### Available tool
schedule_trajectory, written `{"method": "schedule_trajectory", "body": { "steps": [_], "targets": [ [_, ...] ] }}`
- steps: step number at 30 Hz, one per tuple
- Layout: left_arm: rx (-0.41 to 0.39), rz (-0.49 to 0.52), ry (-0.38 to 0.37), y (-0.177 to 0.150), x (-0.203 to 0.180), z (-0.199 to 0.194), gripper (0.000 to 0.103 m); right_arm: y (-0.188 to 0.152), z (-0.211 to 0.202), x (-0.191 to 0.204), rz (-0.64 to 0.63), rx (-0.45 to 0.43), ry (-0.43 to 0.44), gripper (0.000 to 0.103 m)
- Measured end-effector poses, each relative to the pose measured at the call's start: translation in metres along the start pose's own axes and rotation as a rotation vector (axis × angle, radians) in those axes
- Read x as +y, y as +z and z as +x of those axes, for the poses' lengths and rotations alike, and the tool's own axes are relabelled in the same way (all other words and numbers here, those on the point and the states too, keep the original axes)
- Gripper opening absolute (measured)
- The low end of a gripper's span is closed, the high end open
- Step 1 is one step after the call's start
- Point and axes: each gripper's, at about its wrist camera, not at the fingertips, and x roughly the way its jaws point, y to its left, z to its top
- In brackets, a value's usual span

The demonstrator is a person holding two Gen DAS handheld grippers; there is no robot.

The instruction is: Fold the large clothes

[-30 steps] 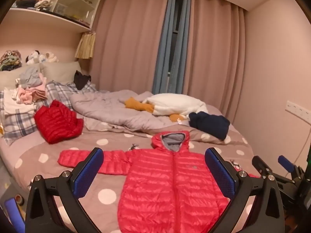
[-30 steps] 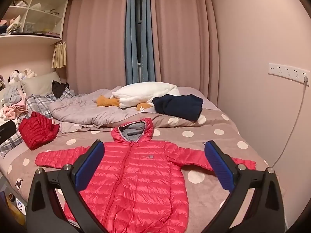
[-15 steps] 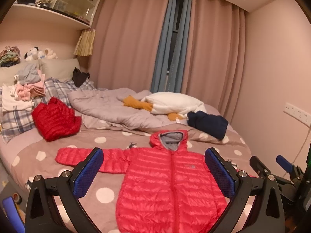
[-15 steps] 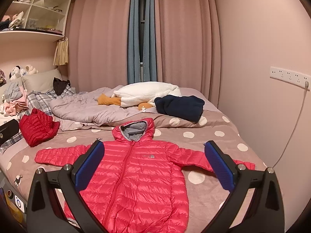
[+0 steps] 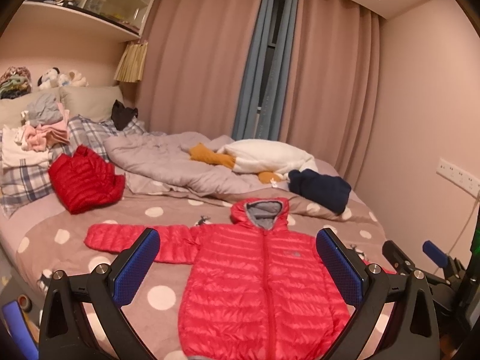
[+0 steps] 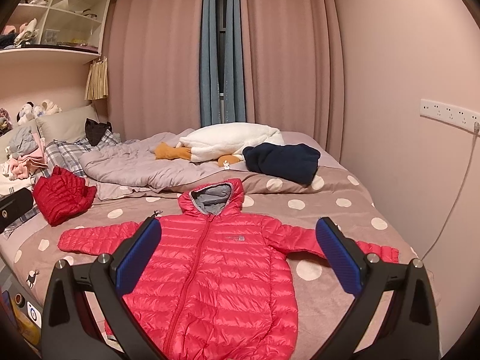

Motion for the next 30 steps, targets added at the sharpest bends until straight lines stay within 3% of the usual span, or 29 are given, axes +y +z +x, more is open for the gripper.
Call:
{"method": "schedule_trajectory", "body": {
  "steps": [30],
  "targets": [
    [0.029,0.012,-0.03,0.0,0.0,0.003,0.103,-0.01,0.002,-0.018,0.027,0.026,-0.004,0.103]
  ]
}}
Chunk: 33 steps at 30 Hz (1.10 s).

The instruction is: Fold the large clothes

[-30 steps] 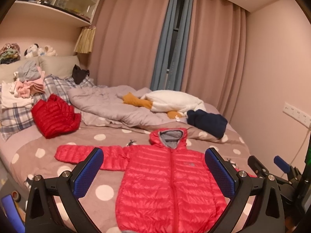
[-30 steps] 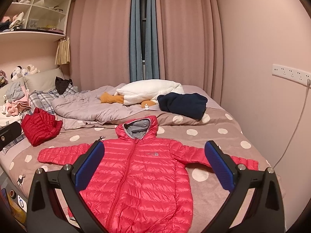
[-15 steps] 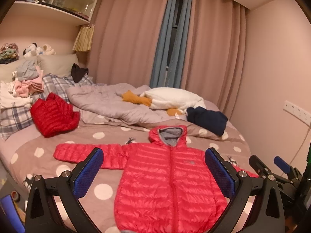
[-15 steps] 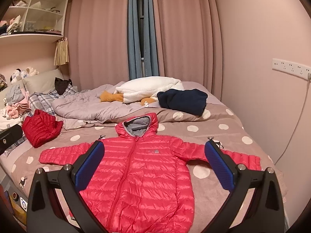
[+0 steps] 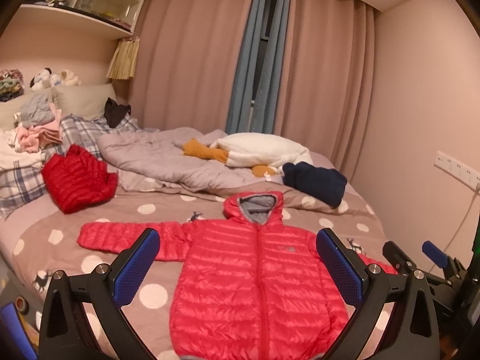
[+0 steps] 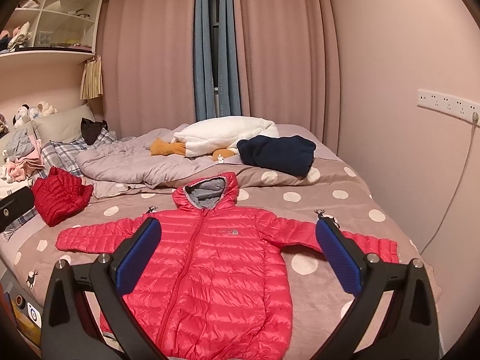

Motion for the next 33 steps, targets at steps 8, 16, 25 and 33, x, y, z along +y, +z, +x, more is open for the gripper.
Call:
{"method": "schedule_trajectory", "body": {
  "steps": [8,16,25,33],
  "targets": [
    [0.006,0.016,0.02,0.001,-0.004,0.0,0.103,-0.001,-0.001,-0.002,0.0,0.008,0.002,0.103],
    [0.002,0.017,0.017,0.003,-0.006,0.0,0.103,0.002,-0.003,-0.002,-0.003,0.007,0.001,0.103],
    [0.001,0.022,0.014,0.003,-0.011,0.001,0.103,0.004,-0.004,-0.006,-0.003,0.005,-0.016,0.103],
    [0.005,0.019,0.021,0.004,-0.015,0.0,0.103,0.006,-0.005,-0.008,-0.012,-0.002,-0.033,0.103]
  ]
}}
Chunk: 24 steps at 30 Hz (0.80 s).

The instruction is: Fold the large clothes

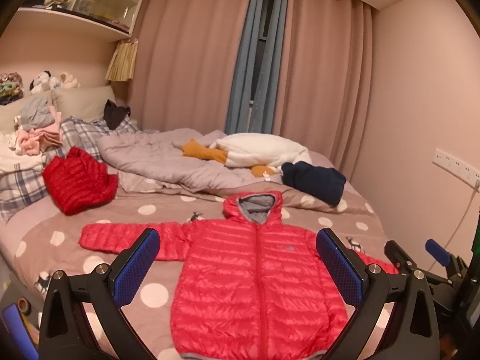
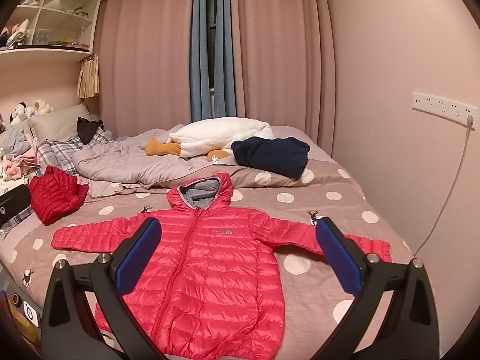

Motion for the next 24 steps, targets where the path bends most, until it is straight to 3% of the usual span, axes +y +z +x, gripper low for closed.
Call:
{"method": "schedule_trajectory", "body": {
  "steps": [24],
  "targets": [
    [-0.008,-0.008,0.023,0.0013,0.0037,0.0016,0.103,0.0014,0.0001,-0.0012,-0.012,-0.004,-0.014,0.103]
  ]
}}
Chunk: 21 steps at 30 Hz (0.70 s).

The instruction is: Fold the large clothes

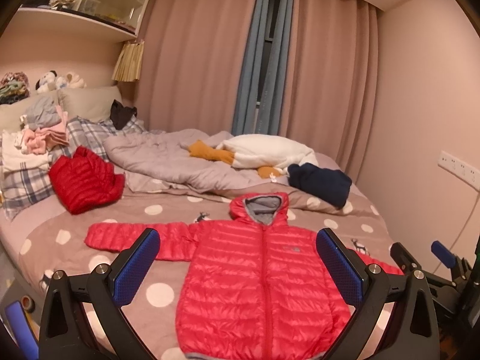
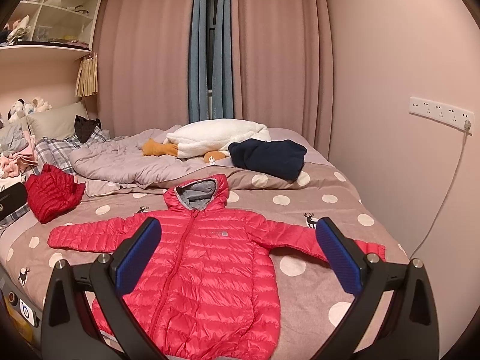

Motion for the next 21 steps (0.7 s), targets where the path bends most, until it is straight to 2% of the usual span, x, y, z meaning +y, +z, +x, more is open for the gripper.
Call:
{"method": "schedule_trajectory", "body": {
  "steps": [21],
  "targets": [
    [-0.015,-0.02,0.03,-0.005,0.011,-0.001,0.103,-0.001,-0.003,0.004,0.001,0.003,0.004,0.103]
  ]
}}
